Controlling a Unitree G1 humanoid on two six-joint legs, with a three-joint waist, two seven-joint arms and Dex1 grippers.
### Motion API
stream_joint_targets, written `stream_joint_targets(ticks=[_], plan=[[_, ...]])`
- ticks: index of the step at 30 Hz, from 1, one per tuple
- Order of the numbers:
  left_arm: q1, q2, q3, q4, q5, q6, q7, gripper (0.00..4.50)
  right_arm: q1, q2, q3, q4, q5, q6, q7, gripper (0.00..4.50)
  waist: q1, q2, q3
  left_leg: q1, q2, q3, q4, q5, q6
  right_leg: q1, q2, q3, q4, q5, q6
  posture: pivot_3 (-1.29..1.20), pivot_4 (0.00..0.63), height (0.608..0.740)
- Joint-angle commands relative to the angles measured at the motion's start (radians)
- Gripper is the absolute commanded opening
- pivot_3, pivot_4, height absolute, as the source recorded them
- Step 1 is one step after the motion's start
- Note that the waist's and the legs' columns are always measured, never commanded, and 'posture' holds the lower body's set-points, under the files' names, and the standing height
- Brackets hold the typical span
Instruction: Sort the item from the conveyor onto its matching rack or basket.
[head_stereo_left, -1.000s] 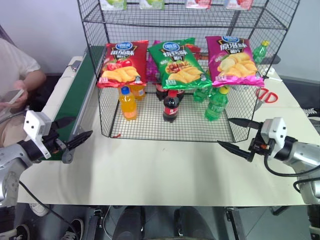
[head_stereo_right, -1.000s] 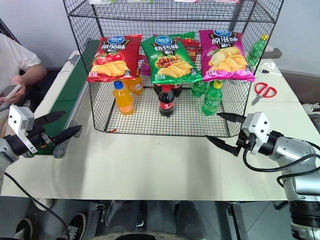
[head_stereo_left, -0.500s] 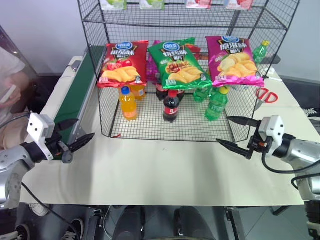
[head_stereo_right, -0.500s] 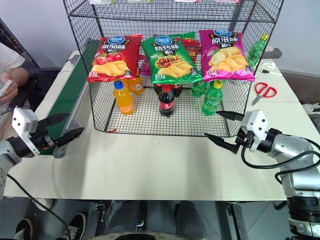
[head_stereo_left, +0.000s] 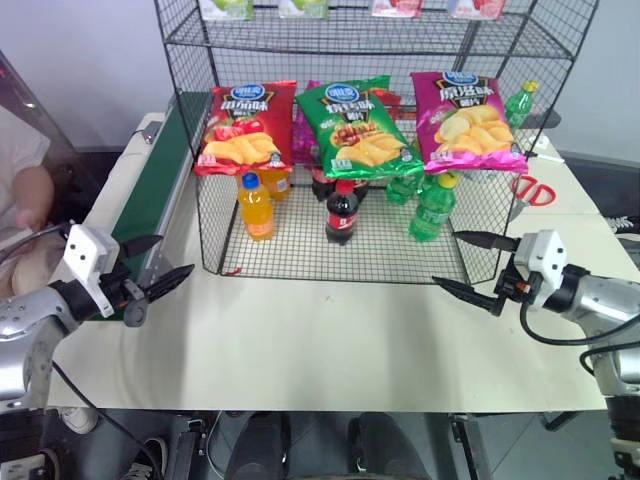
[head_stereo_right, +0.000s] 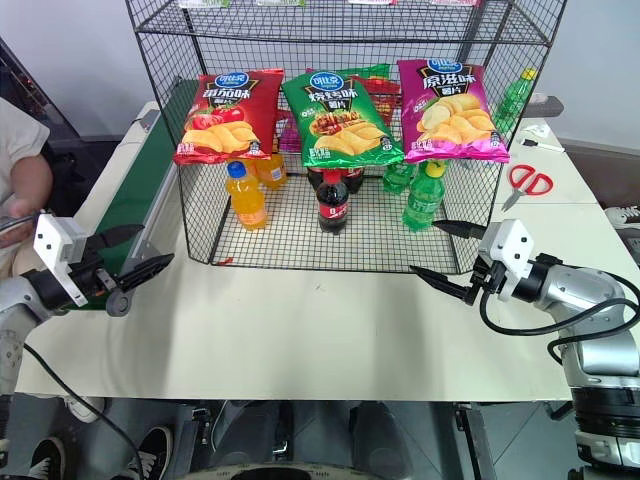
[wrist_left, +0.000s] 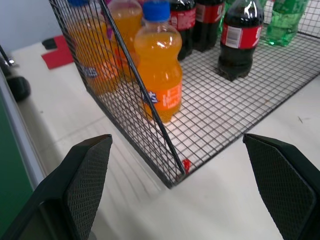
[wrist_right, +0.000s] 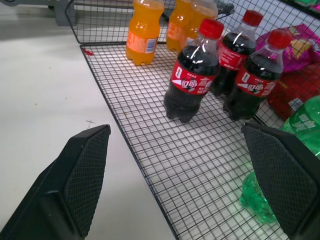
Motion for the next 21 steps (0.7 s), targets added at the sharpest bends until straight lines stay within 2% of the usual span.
stream_joint_targets(ticks=[1, 21], plan=[[-0.017, 0.014, -0.003, 0.004, 0.01, -0.022, -0.018, 4.5, 0.001, -0.008, -0.013, -0.027, 0.006, -0.021, 0.0, 4.38, 0.0, 0.0, 0.0, 0.0, 0.0, 0.0, 0.0, 0.0, 0.0, 0.0, 0.0, 0.0, 0.0, 0.0, 0.0, 0.0, 0.15, 0.739], [-0.015, 0.003, 0.007, 0.017, 0.015, -0.036, -0.033, 4.5, -0.003, -0.009, 0.007, -0.03, -0.008, -0.038, 0.005, 4.38, 0.0, 0.0, 0.0, 0.0, 0.0, 0.0, 0.0, 0.0, 0.0, 0.0, 0.0, 0.0, 0.0, 0.0, 0.0, 0.0, 0.15, 0.739]])
